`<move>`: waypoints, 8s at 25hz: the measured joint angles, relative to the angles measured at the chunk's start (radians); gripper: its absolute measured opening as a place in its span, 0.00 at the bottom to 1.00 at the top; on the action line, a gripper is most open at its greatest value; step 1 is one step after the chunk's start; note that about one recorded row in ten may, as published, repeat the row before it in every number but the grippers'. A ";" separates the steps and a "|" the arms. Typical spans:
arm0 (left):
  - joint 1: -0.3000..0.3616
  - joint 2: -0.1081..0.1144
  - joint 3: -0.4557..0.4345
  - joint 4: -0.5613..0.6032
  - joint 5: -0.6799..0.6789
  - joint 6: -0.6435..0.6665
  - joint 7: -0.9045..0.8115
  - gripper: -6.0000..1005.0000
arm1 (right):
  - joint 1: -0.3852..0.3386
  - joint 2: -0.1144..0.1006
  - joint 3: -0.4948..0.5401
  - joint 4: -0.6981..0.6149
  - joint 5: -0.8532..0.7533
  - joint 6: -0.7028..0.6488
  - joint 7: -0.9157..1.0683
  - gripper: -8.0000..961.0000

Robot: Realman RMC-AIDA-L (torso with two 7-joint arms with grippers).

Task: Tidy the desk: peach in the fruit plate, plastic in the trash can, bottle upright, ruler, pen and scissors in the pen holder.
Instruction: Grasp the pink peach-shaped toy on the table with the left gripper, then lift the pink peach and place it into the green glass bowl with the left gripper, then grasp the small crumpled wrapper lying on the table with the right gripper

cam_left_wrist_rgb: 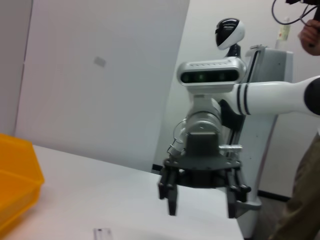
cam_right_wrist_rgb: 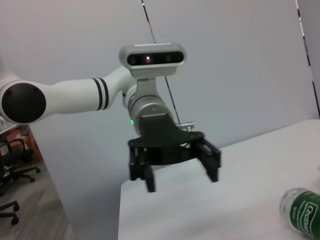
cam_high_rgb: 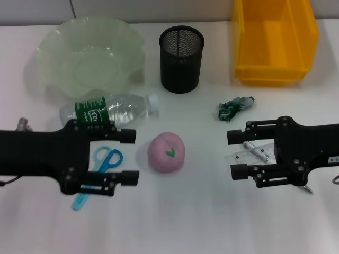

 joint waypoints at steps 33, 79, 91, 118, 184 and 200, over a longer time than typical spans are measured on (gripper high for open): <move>-0.157 -0.021 0.284 -0.287 0.006 -0.602 0.026 0.74 | -0.113 -0.001 0.007 0.088 -0.004 -0.005 -0.071 0.73; -0.149 -0.020 0.296 -0.339 0.006 -0.678 0.039 0.71 | -0.092 -0.003 0.007 0.145 0.001 0.001 -0.098 0.72; -0.152 -0.018 0.295 -0.335 0.005 -0.690 0.036 0.48 | -0.091 -0.003 0.011 0.145 0.001 0.001 -0.098 0.73; -0.142 -0.015 0.281 -0.233 -0.024 -0.580 -0.003 0.03 | -0.068 -0.001 0.014 0.147 0.002 0.027 -0.098 0.72; -0.125 -0.017 0.294 -0.139 -0.152 -1.224 -0.005 0.20 | -0.042 -0.001 0.023 0.220 0.032 0.027 -0.124 0.72; -0.104 -0.008 0.010 -0.117 -0.283 -0.568 -0.037 0.65 | -0.051 -0.002 0.027 0.220 0.032 0.019 -0.124 0.72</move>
